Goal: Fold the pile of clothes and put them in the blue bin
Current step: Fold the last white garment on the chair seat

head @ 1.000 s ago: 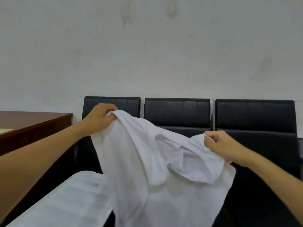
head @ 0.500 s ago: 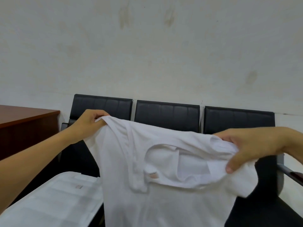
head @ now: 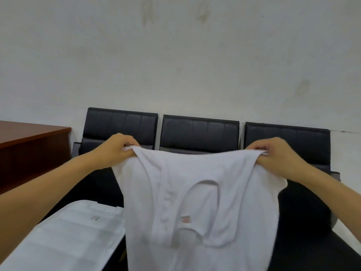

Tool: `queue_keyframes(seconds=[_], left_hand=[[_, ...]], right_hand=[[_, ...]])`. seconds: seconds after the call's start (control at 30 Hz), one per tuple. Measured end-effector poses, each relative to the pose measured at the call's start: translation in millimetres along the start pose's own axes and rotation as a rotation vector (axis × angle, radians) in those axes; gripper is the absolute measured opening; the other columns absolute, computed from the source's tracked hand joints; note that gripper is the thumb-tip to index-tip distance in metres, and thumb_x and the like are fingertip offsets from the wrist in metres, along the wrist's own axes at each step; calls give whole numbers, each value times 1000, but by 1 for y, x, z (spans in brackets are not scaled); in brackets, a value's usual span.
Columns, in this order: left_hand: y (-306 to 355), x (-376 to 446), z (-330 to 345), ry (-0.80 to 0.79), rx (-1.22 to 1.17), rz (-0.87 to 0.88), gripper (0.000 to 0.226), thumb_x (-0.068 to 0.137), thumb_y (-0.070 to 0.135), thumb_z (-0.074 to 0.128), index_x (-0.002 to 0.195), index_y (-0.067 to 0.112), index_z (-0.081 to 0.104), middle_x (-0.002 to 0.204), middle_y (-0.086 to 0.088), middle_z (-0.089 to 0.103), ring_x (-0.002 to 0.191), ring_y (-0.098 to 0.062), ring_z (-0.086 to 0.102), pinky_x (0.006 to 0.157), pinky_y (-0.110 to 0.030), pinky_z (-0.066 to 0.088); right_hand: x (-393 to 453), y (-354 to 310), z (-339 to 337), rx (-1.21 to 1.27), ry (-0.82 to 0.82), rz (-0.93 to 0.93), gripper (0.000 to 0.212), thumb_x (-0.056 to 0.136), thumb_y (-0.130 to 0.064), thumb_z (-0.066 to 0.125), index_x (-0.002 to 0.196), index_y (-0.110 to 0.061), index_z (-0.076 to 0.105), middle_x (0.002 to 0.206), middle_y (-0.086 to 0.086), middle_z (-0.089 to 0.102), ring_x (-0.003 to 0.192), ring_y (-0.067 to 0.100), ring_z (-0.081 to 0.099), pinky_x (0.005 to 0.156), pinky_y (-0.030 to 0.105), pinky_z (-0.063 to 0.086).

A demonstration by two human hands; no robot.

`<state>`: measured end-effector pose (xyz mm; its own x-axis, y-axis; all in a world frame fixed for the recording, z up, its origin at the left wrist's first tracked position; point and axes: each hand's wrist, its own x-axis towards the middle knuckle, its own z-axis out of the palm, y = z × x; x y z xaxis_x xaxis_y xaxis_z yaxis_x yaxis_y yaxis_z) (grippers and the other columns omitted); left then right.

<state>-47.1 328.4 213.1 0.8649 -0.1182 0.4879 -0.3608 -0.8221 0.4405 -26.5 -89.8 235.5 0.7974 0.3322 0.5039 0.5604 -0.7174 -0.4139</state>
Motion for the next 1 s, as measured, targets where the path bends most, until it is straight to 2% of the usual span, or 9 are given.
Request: queue_keyframes(seconds=[0.13, 0.27, 0.47, 0.53, 0.63, 0.73, 0.8, 0.87, 1.0], left_hand=[[-1, -2, 0, 157, -33, 1, 27, 93, 9, 63, 82, 33, 67, 87, 13, 68, 84, -4, 62, 73, -19, 44], [-1, -16, -1, -11, -19, -11, 22, 87, 5, 70, 85, 25, 76, 86, 9, 73, 84, -3, 66, 80, -25, 53], [11, -33, -24, -240, -180, -62, 31, 83, -7, 68, 72, 21, 77, 79, -3, 76, 69, -10, 70, 60, -17, 53], [8, -33, -33, -266, -310, -71, 9, 75, 8, 82, 72, 15, 77, 76, -13, 75, 68, -20, 69, 57, -24, 55], [-5, -22, -30, -328, -455, -113, 51, 41, 44, 94, 76, 12, 77, 79, -16, 74, 68, -25, 70, 59, -29, 56], [-23, -1, -3, -377, -548, -186, 62, 32, 55, 96, 77, 16, 77, 81, -8, 75, 68, -17, 72, 56, -24, 57], [-44, 14, 30, -388, -545, -261, 53, 41, 50, 95, 79, 18, 77, 84, -7, 75, 71, -16, 71, 59, -23, 57], [-67, 28, 72, -478, -482, -373, 24, 69, 31, 84, 86, 16, 77, 90, -10, 75, 76, -19, 70, 62, -27, 57], [-116, 33, 169, -692, -250, -537, 8, 88, 7, 70, 94, 10, 75, 83, -11, 71, 69, -16, 65, 55, -25, 51]], right_hand=[[-1, 14, 4, 25, -37, 30, 28, 92, -11, 65, 83, -36, 72, 85, -14, 72, 84, 6, 67, 68, 19, 48], [-11, 17, -7, -40, -229, 33, 28, 95, -13, 61, 85, -33, 78, 82, -18, 74, 80, 0, 69, 68, 23, 55], [-17, 15, -39, 69, -397, 30, 27, 90, -13, 65, 80, -33, 81, 84, -4, 78, 79, 13, 75, 68, 28, 61], [-13, 19, -47, 215, -412, 59, 23, 82, -10, 64, 75, -24, 81, 81, 7, 78, 75, 21, 76, 62, 29, 61], [1, 37, -46, 372, -411, 145, 26, 81, 4, 58, 74, -10, 79, 81, 16, 76, 71, 29, 75, 54, 29, 59], [22, 68, -27, 411, -449, 224, 23, 78, 2, 59, 83, -10, 79, 90, 19, 76, 81, 40, 73, 62, 39, 62], [35, 92, -1, 340, -604, 290, 20, 76, -10, 66, 93, -8, 78, 96, 21, 75, 89, 41, 72, 76, 46, 61], [44, 116, 37, 142, -751, 342, 18, 78, -19, 73, 94, -13, 79, 96, 15, 76, 90, 32, 74, 84, 45, 59], [44, 178, 143, -206, -795, 345, 10, 90, -21, 68, 85, -22, 77, 87, -6, 74, 87, 12, 69, 74, 20, 54]])
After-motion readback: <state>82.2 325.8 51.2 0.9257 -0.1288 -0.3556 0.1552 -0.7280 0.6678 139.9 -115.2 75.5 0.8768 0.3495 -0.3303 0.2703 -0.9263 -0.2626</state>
